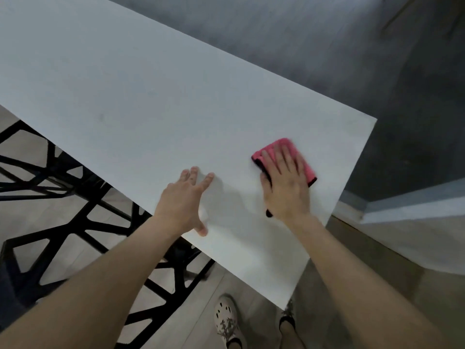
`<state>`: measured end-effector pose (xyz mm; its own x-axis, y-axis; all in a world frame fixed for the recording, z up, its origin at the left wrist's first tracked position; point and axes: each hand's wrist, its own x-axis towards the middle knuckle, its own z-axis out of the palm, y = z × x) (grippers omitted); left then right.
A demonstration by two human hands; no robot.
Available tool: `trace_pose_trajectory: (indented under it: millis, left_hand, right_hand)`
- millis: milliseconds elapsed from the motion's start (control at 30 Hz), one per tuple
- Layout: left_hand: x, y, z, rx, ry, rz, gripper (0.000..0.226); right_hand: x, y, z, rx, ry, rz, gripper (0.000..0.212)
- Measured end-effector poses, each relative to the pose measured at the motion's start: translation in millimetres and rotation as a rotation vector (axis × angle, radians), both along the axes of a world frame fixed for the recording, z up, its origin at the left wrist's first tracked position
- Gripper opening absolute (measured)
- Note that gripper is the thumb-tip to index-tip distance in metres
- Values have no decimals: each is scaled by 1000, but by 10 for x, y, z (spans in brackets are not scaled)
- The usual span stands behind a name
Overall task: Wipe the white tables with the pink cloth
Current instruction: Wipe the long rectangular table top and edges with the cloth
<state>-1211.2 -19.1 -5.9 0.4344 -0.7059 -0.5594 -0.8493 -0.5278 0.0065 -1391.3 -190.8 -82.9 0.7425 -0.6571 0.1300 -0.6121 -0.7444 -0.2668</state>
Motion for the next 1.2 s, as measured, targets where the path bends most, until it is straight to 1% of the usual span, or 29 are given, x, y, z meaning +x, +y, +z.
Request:
trace_pose_trajectory:
  millis: [33, 100, 133, 167, 200, 233, 300, 367, 433, 467, 500, 533, 600, 633, 667, 700, 733, 767, 867, 900, 933, 1000, 1067, 1133, 1200]
  left_hand:
    - [-3, -16, 18, 15, 0, 1, 163]
    - [5, -28, 65, 51, -1, 5, 160]
    - [3, -47, 92, 64, 1, 12, 156]
    - [3, -73, 118, 70, 5, 26, 150]
    - [3, -100, 151, 70, 10, 42, 143]
    - [-14, -151, 189, 63, 13, 63, 135]
    - [-64, -276, 267, 20, -13, 112, 118]
    - [-139, -434, 318, -49, -48, 144, 103]
    - [-224, -602, 313, -113, -58, 172, 100]
    - [-264, -703, 295, -134, -46, 178, 104]
    - [-304, -818, 272, -142, -26, 178, 112]
    - [-335, -940, 247, -138, -5, 178, 121]
    - [-350, -1193, 200, -97, 14, 158, 135]
    - [-338, -1310, 188, -69, 9, 134, 139]
    - [-320, -1403, 174, -41, 2, 111, 142]
    - [-298, -1467, 153, -21, 2, 100, 144]
    - [-278, -1504, 131, -12, 9, 102, 147]
    - [-266, -1519, 111, -11, 15, 107, 149]
    - [-245, -1508, 49, -19, 8, 116, 151]
    - [-241, -1510, 26, -17, 4, 110, 152]
    - [-239, -1512, 7, -16, 1, 105, 152]
    - [-233, -1513, -9, -20, -4, 102, 153]
    - [-230, -1504, -16, -7, -3, 99, 154]
    - [-224, -1507, -18, 1, -4, 99, 154]
    - [-223, -1514, -12, 8, -8, 90, 153]
  right_hand:
    - [-10, 224, -29, 7, -9, 162, 55]
    - [-148, 488, -52, 25, 53, 511, 58]
    - [-260, 422, -45, 24, 72, 634, 58]
    - [-359, 245, -26, 31, 69, 695, 57]
    - [-438, 2, -4, 47, 57, 691, 55]
    - [-515, -299, 24, 49, 38, 626, 51]
    - [-610, -1008, 72, 8, 8, 355, 45]
    - [-586, -1609, 130, 4, 55, 5, 49]
    - [-328, -1751, 109, 37, 78, -264, 58]
    - [-161, -1646, 103, 34, 78, -290, 59]
    - [-14, -1467, 88, 13, 60, -221, 58]
    - [74, -1242, 74, -3, 39, -62, 56]
    - [16, -851, 18, -1, 56, 368, 55]
    - [-91, -822, 6, -9, 75, 553, 56]
    - [-206, -938, 5, -8, 76, 678, 56]
    - [-314, -1147, -5, 4, 65, 722, 56]
    - [-407, -1404, -18, 7, 59, 684, 55]
    - [-475, -1682, -24, -14, 58, 576, 54]
    - [-332, -2231, 70, -44, 99, 128, 57]
    - [-127, -2231, 81, -43, 102, 55, 56]
    - [114, -2155, 74, -46, 104, 53, 56]
    - [587, -1906, 58, -32, 107, 210, 58]
    - [839, -1728, 76, -20, 114, 359, 59]
    - [752, -1768, 69, -31, 116, 379, 59]
    - [344, -1848, 41, -14, 68, 331, 58]
